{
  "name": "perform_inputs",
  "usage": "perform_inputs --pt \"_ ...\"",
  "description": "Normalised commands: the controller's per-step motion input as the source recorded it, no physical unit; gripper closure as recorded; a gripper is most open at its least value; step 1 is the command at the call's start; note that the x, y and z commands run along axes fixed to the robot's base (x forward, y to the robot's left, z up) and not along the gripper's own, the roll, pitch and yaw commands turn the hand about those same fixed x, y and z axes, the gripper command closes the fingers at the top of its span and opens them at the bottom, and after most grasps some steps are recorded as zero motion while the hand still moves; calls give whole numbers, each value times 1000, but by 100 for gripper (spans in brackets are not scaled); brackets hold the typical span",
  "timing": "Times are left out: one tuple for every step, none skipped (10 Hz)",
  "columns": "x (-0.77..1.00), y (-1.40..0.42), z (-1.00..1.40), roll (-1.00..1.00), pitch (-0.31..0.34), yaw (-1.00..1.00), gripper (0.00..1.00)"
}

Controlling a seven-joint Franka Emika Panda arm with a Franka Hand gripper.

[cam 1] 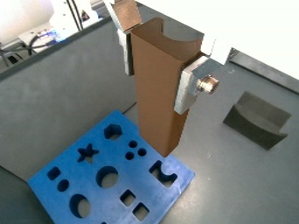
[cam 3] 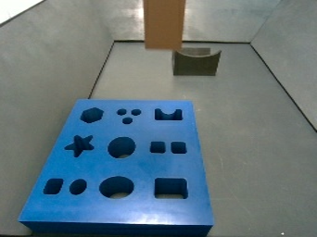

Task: Pick up the arch object. Move up. Place the arch object on the fixture. Regrasp the arch object. Rotate the arch object. Move to above the board. Insert the arch object.
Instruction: Insert the arch object.

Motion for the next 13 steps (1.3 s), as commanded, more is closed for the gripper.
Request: perform_inputs --pt "51 -17 -437 60 0 0 100" --pt "37 -3 -391 36 0 3 100" --pt "0 0 -346 19 0 29 100" --pt "0 0 -331 9 0 46 100" --pt "0 0 -297 0 0 46 100" --pt "37 0 -286 0 0 43 100" --pt "126 0 -260 0 0 46 100" --pt "174 0 -240 0 0 29 100" --pt "197 0 -246 0 0 14 100" --pt "157 0 -269 0 0 14 100" --pt "166 0 -269 0 0 23 100" --pt "197 0 -246 0 0 26 100" --pt "183 0 -226 0 0 9 100"
